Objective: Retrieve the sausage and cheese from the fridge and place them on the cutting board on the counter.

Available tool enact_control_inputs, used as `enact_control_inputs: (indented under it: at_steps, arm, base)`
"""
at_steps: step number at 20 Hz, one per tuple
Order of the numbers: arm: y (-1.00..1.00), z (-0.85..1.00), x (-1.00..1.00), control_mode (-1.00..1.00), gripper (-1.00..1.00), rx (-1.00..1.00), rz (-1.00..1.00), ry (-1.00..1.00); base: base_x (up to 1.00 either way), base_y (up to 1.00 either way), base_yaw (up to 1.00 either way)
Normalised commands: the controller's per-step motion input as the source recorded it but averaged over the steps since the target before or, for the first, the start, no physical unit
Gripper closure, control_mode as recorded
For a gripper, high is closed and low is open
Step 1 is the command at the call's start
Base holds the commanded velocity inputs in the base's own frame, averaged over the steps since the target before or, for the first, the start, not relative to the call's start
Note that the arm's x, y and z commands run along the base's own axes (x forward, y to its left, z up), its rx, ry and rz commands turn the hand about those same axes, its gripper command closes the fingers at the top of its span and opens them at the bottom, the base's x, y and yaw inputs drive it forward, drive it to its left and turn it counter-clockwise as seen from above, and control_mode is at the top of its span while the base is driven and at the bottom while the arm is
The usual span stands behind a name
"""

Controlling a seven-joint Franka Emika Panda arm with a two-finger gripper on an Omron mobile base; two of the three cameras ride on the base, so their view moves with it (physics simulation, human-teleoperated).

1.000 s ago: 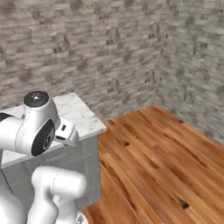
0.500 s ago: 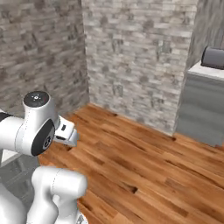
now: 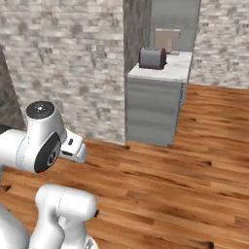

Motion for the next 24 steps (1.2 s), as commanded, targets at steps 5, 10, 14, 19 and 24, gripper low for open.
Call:
enact_control_inputs:
  at_steps: [5, 10, 14, 19, 24]
  arm:
    - [0.0, 0.0, 0.0, 1.0, -1.0, 0.0, 0.0, 0.0]
    - [0.0, 0.0, 0.0, 1.0, -1.0, 0.0, 0.0, 0.0]
    - [0.0, 0.0, 0.0, 1.0, -1.0, 0.0, 0.0, 0.0]
    - [0.0, 0.0, 0.0, 1.0, -1.0, 0.0, 0.0, 0.0]
    - [0.0, 0.0, 0.0, 1.0, -1.0, 0.0, 0.0, 0.0]
  base:
    - [0.59, -0.62, -0.54]
    - [0.8, -0.44, -0.51]
    - [1.0, -0.13, -0.44]
    - [1.0, -0.04, -0.4]
    - [1.0, 0.0, -0.35]
